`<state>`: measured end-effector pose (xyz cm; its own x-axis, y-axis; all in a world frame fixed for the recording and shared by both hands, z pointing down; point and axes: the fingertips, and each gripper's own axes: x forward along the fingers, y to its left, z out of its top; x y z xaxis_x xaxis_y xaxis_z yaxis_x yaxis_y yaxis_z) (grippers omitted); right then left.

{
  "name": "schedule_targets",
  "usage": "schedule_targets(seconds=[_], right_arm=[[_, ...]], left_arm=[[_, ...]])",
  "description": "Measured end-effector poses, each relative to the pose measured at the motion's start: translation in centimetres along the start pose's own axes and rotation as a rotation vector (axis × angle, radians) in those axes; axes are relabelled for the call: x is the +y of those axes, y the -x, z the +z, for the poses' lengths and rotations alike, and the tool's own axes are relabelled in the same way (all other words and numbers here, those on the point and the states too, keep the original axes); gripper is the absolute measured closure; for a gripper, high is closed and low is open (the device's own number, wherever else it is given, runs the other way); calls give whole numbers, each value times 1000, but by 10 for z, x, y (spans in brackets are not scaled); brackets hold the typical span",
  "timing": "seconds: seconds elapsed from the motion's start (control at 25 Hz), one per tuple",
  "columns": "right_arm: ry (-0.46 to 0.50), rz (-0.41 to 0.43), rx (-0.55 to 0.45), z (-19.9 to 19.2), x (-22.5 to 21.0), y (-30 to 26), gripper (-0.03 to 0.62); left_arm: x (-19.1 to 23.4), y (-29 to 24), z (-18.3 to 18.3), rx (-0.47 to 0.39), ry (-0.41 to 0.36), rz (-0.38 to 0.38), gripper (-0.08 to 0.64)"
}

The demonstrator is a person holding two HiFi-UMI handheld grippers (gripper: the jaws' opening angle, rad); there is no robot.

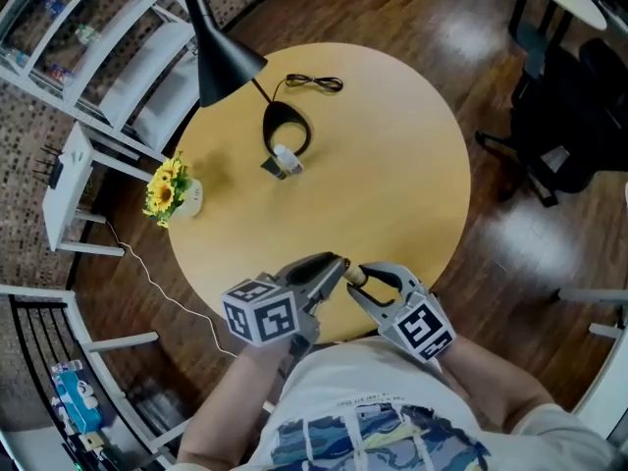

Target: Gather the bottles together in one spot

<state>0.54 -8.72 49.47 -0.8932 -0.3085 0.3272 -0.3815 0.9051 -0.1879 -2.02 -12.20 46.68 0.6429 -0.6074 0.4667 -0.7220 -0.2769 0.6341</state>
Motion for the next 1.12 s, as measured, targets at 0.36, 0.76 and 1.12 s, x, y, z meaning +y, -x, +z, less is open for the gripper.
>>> schedule_targets(seconds=[0.36,0.76,1.12], right_arm=[[48,-56,-8,-10,-13,10,437],[19,-90,64,-20,-39,5,325],[-69,-170,109,-41,-64,41,327]], left_arm=[[-11,-22,-4,57,81,-55,481],[13,-27,61,-28,-368,137,482],[97,-81,126,-109,-631,415,482]])
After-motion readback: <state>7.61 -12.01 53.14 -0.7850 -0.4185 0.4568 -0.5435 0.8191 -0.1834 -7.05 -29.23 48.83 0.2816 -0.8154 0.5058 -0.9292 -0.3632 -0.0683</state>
